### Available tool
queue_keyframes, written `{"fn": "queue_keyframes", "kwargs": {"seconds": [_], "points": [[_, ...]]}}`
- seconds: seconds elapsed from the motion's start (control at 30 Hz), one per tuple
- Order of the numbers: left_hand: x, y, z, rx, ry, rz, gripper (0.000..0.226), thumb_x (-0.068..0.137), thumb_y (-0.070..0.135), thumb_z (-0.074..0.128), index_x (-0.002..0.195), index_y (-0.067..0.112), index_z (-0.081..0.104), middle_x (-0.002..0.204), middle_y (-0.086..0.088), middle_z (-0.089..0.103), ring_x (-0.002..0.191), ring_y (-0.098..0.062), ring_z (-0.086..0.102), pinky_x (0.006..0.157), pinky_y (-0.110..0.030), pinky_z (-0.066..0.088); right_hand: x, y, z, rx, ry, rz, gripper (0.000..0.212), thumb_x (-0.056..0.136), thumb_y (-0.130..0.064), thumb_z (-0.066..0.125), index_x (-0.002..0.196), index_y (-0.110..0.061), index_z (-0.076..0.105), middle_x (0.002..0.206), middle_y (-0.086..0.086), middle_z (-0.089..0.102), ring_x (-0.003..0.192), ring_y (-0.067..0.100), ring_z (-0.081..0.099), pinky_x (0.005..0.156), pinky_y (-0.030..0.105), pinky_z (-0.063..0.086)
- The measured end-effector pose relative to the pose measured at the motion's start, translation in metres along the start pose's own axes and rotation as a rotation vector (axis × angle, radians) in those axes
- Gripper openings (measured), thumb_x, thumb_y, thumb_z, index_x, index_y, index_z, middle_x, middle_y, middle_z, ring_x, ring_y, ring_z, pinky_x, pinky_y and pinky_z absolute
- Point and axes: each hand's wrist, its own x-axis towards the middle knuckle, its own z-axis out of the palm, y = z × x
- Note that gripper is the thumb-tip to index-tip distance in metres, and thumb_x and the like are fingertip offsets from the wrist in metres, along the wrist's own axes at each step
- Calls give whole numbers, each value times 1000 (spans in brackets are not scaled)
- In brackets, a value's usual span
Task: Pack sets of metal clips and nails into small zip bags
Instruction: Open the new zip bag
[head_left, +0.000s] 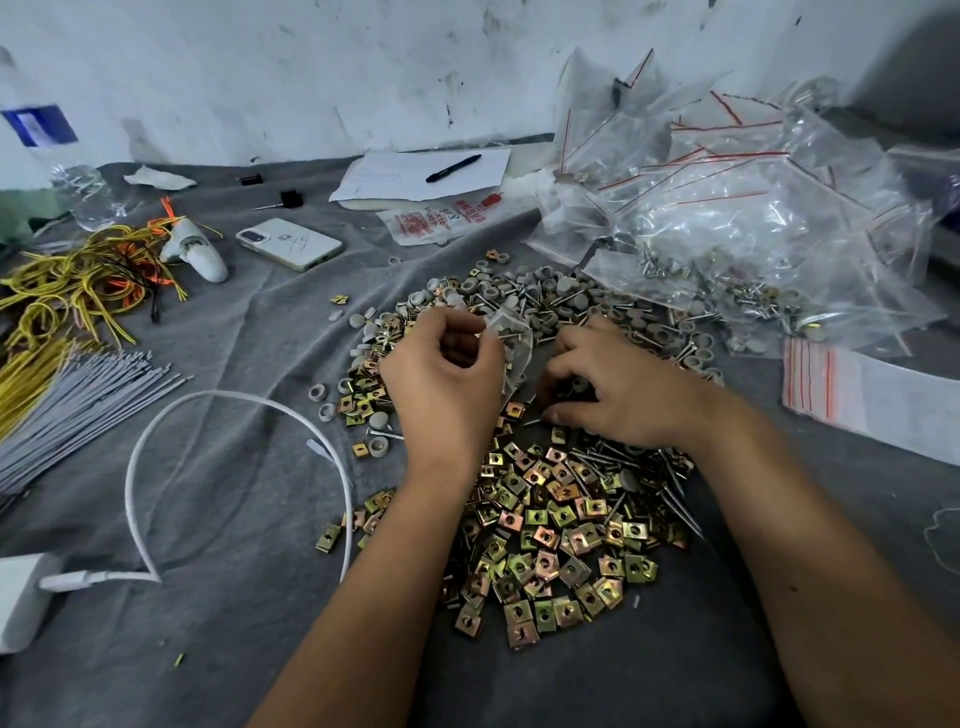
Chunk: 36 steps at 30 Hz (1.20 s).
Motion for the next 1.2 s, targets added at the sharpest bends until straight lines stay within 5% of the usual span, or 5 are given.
{"fn": "queue_keyframes", "kwargs": {"seconds": [0.1, 0.37, 0.57, 0.93, 1.2], "points": [[0, -1, 0, 14, -32, -31, 7, 86, 10, 75, 89, 16, 73, 71, 6, 68, 63, -8, 63, 58, -27, 55, 1, -1, -1, 11, 60, 13, 11, 94, -32, 70, 92, -30, 59, 102, -8, 49, 112, 15, 38, 99, 35, 36], [-2, 0, 1, 27, -76, -26, 10, 87, 12, 79, 87, 17, 70, 73, 6, 68, 63, -7, 63, 57, -26, 56, -3, -3, -7, 379, 594, -39, 3, 93, -16, 73, 96, -17, 73, 87, -11, 69, 80, 3, 66, 70, 11, 50], [-3, 3, 1, 8, -110, 24, 9, 87, 7, 79, 89, 12, 71, 73, 6, 68, 63, -4, 63, 58, -20, 54, -1, -12, 0, 416, 493, -108, 16, 83, -13, 84, 96, -15, 75, 85, -7, 72, 76, 9, 68, 71, 30, 60], [-3, 4, 0, 7, -61, 67, 7, 87, 8, 78, 89, 12, 72, 74, 7, 68, 65, -6, 63, 58, -15, 50, 0, 2, -5, 284, 600, -110, 7, 86, -24, 81, 91, -20, 78, 83, -14, 71, 77, 1, 65, 67, 10, 46], [-3, 2, 1, -7, -34, 34, 12, 87, 7, 75, 85, 18, 69, 72, 8, 66, 62, -4, 61, 57, -19, 52, 1, 13, -3, 13, 152, 61, 18, 82, -47, 80, 93, -36, 71, 94, -17, 52, 107, 15, 42, 92, 36, 34]]}}
